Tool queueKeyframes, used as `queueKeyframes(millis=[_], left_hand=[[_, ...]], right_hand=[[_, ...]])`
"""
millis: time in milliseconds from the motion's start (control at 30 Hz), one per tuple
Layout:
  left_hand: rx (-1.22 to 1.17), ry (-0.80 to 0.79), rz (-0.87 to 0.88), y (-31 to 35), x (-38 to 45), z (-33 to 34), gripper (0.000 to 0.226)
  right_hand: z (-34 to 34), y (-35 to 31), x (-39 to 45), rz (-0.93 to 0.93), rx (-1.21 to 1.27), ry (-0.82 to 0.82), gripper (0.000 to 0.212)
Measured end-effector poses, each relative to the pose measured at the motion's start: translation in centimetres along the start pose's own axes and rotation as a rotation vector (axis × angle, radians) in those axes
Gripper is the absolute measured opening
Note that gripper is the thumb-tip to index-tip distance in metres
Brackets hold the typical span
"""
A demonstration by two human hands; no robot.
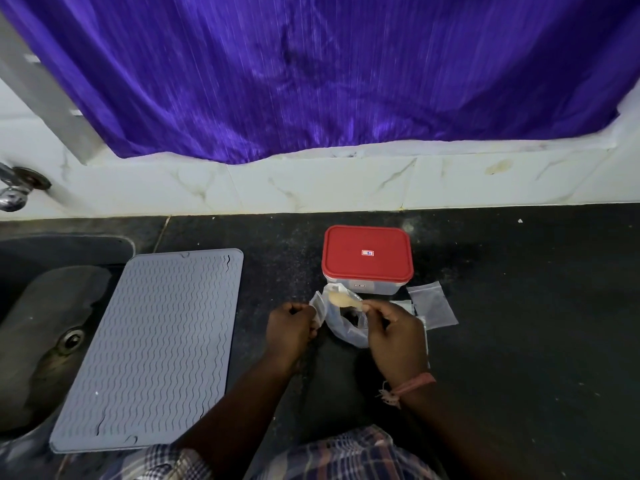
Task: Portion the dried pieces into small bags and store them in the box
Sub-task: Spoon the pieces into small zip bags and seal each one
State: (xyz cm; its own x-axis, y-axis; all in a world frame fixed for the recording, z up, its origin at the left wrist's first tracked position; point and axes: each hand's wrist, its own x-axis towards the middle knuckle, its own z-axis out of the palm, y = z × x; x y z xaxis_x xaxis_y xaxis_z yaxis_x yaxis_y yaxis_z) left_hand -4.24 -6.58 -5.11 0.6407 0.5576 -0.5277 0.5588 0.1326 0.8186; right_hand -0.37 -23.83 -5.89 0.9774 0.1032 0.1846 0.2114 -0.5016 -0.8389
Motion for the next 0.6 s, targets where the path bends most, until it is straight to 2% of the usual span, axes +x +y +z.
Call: queueKeyframes(millis=[67, 133, 267, 500, 600], left_hand=[[0.035, 0.004, 0.018, 0.0, 0.3, -0.2, 0.013], [0.088, 0.025, 0.031, 0.3, 0.3, -0.3, 0.018], [0.108, 0.053, 0.056, 1.0, 0.1, -0.2, 0.020], [0.120, 0.015, 0.067, 1.5, -0.2, -0.6, 0.017], [0.126, 0.071, 0.117, 1.8, -0.2, -1.2, 0.015]], right_hand=[[-0.4, 0.5, 0.2, 0.065, -0.027, 0.075, 0.015], [-0.8, 1.3, 0.4, 0.082, -0.088, 0.082, 0.013], [0.0, 2.9, -0.2, 0.068, -0.240, -0.063, 0.013], [2.6, 2.9, -0.7, 0.086, -0.284, -0.268, 0.014], [2.6, 2.8, -0.1, 0.082, -0.320, -0.355, 0.017]])
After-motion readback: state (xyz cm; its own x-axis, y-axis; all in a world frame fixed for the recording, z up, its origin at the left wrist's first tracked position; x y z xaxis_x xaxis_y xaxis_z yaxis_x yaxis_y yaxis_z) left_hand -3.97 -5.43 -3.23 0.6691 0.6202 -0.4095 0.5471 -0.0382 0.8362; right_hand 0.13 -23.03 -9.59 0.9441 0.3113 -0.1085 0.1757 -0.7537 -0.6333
